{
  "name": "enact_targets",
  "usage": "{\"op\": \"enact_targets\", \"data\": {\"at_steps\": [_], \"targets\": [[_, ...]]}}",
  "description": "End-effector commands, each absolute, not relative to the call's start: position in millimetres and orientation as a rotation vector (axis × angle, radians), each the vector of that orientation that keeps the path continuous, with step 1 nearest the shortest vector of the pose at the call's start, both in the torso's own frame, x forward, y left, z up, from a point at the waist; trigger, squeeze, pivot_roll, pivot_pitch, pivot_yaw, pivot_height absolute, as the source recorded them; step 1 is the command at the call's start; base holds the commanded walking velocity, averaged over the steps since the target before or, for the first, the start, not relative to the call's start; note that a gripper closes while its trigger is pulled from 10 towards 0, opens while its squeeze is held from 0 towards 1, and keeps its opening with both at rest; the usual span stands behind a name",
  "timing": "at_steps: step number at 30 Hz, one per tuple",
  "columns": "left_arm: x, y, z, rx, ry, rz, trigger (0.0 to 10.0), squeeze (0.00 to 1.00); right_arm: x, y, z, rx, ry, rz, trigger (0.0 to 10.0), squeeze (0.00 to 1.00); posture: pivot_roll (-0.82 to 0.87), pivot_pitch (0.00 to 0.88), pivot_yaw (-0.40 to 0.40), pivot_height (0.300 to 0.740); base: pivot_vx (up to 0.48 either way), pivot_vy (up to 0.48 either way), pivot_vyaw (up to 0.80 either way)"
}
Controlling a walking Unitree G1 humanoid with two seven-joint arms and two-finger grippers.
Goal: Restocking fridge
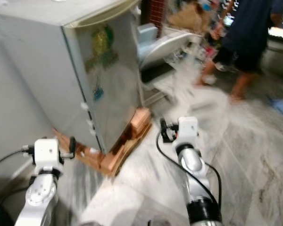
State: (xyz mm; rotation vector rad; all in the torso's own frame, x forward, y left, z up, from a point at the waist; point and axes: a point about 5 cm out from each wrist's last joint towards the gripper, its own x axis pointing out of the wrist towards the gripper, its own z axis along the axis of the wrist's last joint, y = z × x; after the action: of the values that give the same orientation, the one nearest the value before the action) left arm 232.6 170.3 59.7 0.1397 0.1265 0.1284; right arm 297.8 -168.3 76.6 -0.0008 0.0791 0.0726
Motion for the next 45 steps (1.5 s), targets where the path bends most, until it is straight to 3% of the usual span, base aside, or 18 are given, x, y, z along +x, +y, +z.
{"op": "enact_targets", "data": {"at_steps": [1,13,25,45], "targets": [[233.4,163.7,59.3,0.127,0.127,0.104,10.0,0.0,297.0,-175.9,76.0,-0.007,0.08,0.047,10.0,0.0,-0.02,0.03,0.012,0.74,0.0,0.469,-0.8],[231.5,156.2,58.6,0.129,0.11,0.082,10.0,0.0,296.1,-166.6,74.3,0.001,0.087,0.073,10.0,0.0,-0.02,0.031,0.008,0.74,0.0,0.38,-0.74],[227.9,147.7,61.0,0.086,0.084,-0.006,10.0,0.0,297.7,-171.4,74.9,-0.011,0.084,0.062,10.0,0.0,-0.02,0.029,0.006,0.74,0.0,0.0,0.0],[228.9,149.8,61.7,0.085,0.078,-0.018,10.0,0.0,296.7,-169.5,72.6,-0.014,0.089,0.064,10.0,0.0,-0.02,0.031,0.009,0.74,0.275,0.0,0.0]]}}
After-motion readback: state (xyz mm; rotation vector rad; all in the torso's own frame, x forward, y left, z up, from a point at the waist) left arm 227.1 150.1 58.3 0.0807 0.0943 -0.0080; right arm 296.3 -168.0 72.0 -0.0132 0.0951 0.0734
